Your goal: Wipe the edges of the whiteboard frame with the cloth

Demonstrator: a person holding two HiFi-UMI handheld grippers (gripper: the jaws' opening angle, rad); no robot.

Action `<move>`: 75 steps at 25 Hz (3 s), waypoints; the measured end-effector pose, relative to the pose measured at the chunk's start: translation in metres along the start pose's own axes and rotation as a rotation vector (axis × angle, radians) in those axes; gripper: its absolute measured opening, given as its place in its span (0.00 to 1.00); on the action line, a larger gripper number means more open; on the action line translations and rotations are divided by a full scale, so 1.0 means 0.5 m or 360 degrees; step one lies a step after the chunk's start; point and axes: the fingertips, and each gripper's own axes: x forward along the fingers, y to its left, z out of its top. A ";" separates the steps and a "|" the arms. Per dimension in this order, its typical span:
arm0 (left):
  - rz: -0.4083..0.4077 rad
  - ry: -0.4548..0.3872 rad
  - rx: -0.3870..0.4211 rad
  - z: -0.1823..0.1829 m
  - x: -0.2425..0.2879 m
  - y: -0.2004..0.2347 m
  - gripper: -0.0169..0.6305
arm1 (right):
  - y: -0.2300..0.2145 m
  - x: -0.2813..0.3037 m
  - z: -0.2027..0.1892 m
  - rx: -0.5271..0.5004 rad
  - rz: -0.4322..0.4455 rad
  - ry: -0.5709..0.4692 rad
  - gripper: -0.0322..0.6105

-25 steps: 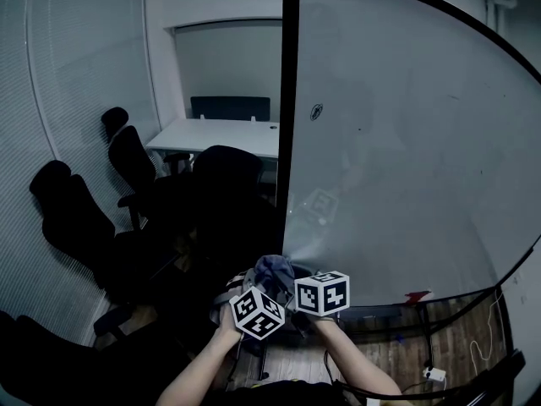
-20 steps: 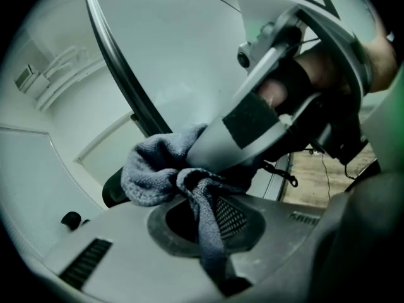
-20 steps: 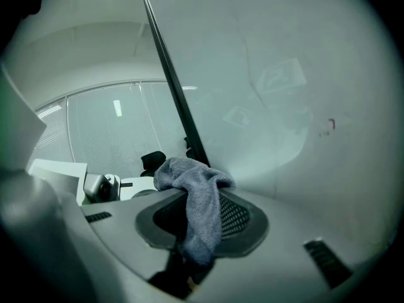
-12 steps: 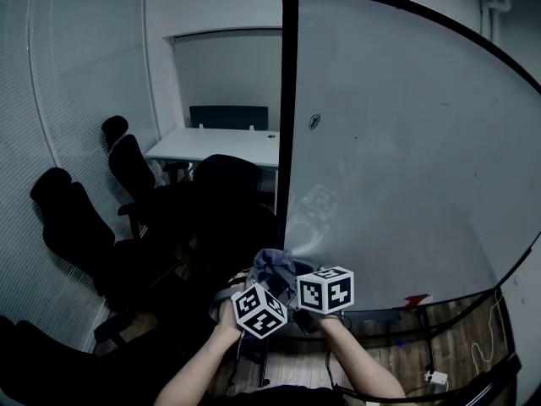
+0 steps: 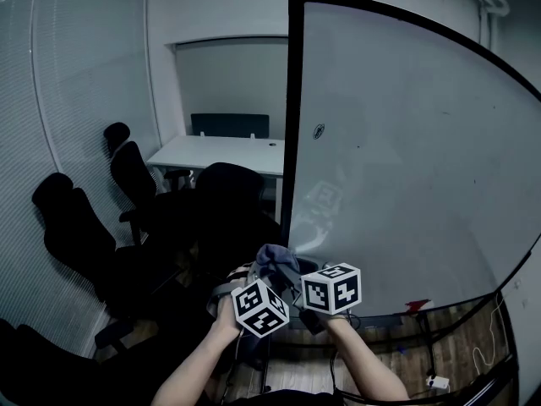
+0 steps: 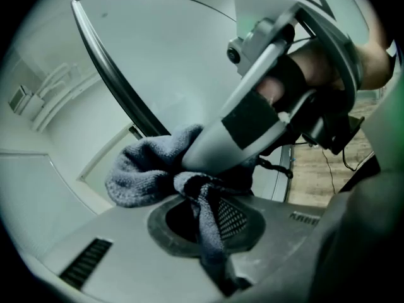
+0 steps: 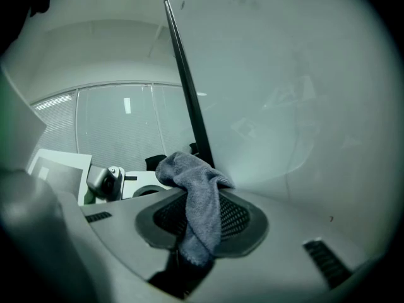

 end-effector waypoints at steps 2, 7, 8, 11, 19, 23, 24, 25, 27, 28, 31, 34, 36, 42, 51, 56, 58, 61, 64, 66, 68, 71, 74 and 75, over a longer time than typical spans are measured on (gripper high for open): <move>0.0006 0.0000 0.0023 0.006 -0.004 0.009 0.07 | 0.003 -0.002 0.007 -0.0002 0.0004 0.0000 0.20; 0.0038 -0.0019 0.0071 0.027 -0.010 0.028 0.07 | 0.003 -0.010 0.031 -0.0034 0.0002 0.0019 0.20; 0.0045 -0.0024 0.0078 0.032 -0.012 0.033 0.07 | 0.004 -0.012 0.037 -0.0049 0.0002 0.0031 0.20; 0.0068 -0.0040 0.0102 0.047 -0.017 0.045 0.07 | 0.006 -0.018 0.054 -0.0074 0.0009 0.0055 0.20; 0.0144 -0.0096 0.0156 0.085 -0.044 0.082 0.07 | 0.021 -0.034 0.111 -0.0190 -0.0002 0.0050 0.20; 0.0173 -0.0124 0.0191 0.105 -0.059 0.102 0.07 | 0.031 -0.043 0.143 -0.0237 0.0003 0.0029 0.20; 0.0182 -0.0130 0.0197 0.109 -0.063 0.106 0.07 | 0.033 -0.045 0.149 -0.0249 0.0006 0.0027 0.20; 0.0189 -0.0136 0.0202 0.114 -0.067 0.110 0.07 | 0.036 -0.047 0.156 -0.0261 0.0008 0.0027 0.21; 0.0200 -0.0149 0.0208 0.122 -0.073 0.118 0.07 | 0.040 -0.050 0.169 -0.0285 0.0010 0.0021 0.20; 0.0207 -0.0159 0.0208 0.126 -0.076 0.123 0.07 | 0.042 -0.052 0.176 -0.0297 0.0010 0.0013 0.20; 0.0232 -0.0190 0.0197 0.138 -0.088 0.137 0.07 | 0.050 -0.056 0.196 -0.0320 0.0015 -0.0021 0.20; 0.0245 -0.0201 0.0204 0.148 -0.098 0.148 0.07 | 0.056 -0.061 0.212 -0.0327 0.0022 -0.0044 0.20; 0.0263 -0.0205 0.0223 0.157 -0.105 0.160 0.07 | 0.060 -0.065 0.227 -0.0335 0.0025 -0.0065 0.20; 0.0300 -0.0205 0.0280 0.182 -0.125 0.191 0.07 | 0.072 -0.074 0.269 -0.0370 0.0040 -0.0099 0.20; 0.0370 -0.0210 0.0331 0.218 -0.148 0.232 0.07 | 0.088 -0.088 0.331 -0.0487 -0.0005 -0.0118 0.20; 0.0394 -0.0213 0.0356 0.236 -0.160 0.248 0.07 | 0.096 -0.098 0.359 -0.0551 -0.0009 -0.0115 0.20; 0.0396 -0.0210 0.0372 0.242 -0.163 0.254 0.07 | 0.098 -0.100 0.368 -0.0579 -0.0018 -0.0113 0.20; 0.0416 -0.0212 0.0392 0.248 -0.167 0.262 0.07 | 0.101 -0.102 0.379 -0.0600 -0.0018 -0.0120 0.20; 0.0442 -0.0219 0.0394 0.256 -0.172 0.273 0.07 | 0.105 -0.105 0.391 -0.0615 -0.0019 -0.0135 0.20; 0.0459 -0.0222 0.0400 0.264 -0.179 0.282 0.07 | 0.109 -0.109 0.403 -0.0627 -0.0017 -0.0147 0.20; 0.0469 -0.0218 0.0414 0.274 -0.185 0.290 0.07 | 0.112 -0.114 0.416 -0.0645 -0.0022 -0.0157 0.20; 0.0481 -0.0196 0.0447 0.283 -0.191 0.302 0.07 | 0.116 -0.119 0.434 -0.0699 -0.0054 -0.0159 0.20; 0.0507 -0.0158 0.0493 0.288 -0.196 0.315 0.07 | 0.120 -0.121 0.449 -0.0763 -0.0087 -0.0155 0.20; 0.0514 -0.0145 0.0505 0.290 -0.198 0.319 0.07 | 0.121 -0.122 0.453 -0.0775 -0.0091 -0.0154 0.20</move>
